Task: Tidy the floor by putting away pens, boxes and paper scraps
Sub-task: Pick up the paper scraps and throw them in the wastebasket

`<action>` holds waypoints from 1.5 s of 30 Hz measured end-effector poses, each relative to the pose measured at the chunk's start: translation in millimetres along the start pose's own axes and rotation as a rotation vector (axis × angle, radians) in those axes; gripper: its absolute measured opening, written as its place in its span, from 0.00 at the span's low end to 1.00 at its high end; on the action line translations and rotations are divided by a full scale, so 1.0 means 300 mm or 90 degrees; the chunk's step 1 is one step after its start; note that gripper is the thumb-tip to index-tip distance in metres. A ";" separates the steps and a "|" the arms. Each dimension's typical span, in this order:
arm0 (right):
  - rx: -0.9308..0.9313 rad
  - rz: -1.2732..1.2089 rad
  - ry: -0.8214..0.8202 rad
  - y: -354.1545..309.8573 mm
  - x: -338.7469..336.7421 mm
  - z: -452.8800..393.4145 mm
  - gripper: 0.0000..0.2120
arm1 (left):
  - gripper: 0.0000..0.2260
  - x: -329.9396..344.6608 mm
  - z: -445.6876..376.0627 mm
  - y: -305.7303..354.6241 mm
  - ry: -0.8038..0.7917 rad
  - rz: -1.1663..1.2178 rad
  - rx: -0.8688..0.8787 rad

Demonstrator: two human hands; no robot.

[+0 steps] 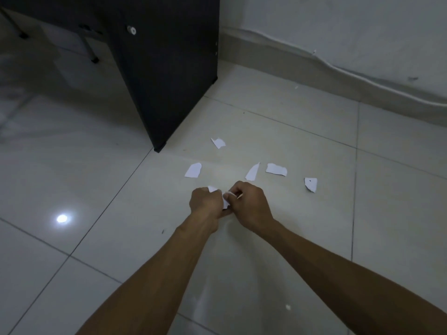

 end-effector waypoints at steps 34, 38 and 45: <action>0.143 0.082 0.190 0.288 -0.112 -0.227 0.15 | 0.09 0.103 -0.235 0.028 -0.079 -0.002 0.044; 0.171 0.176 0.095 0.277 -0.070 -0.252 0.15 | 0.08 0.081 -0.223 0.023 -0.080 -0.012 0.063; 0.213 -0.053 0.100 0.246 -0.041 -0.237 0.08 | 0.09 0.064 -0.230 -0.008 -0.123 0.028 0.015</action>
Point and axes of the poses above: each hand's wrist, its own z-axis away from the middle knuckle, its own x-axis out of the palm, y = z × x, the point moved 7 cm from there along -z, towards the middle knuckle, and after that the axes turned 8 degrees about -x, right-handed, at the moved point
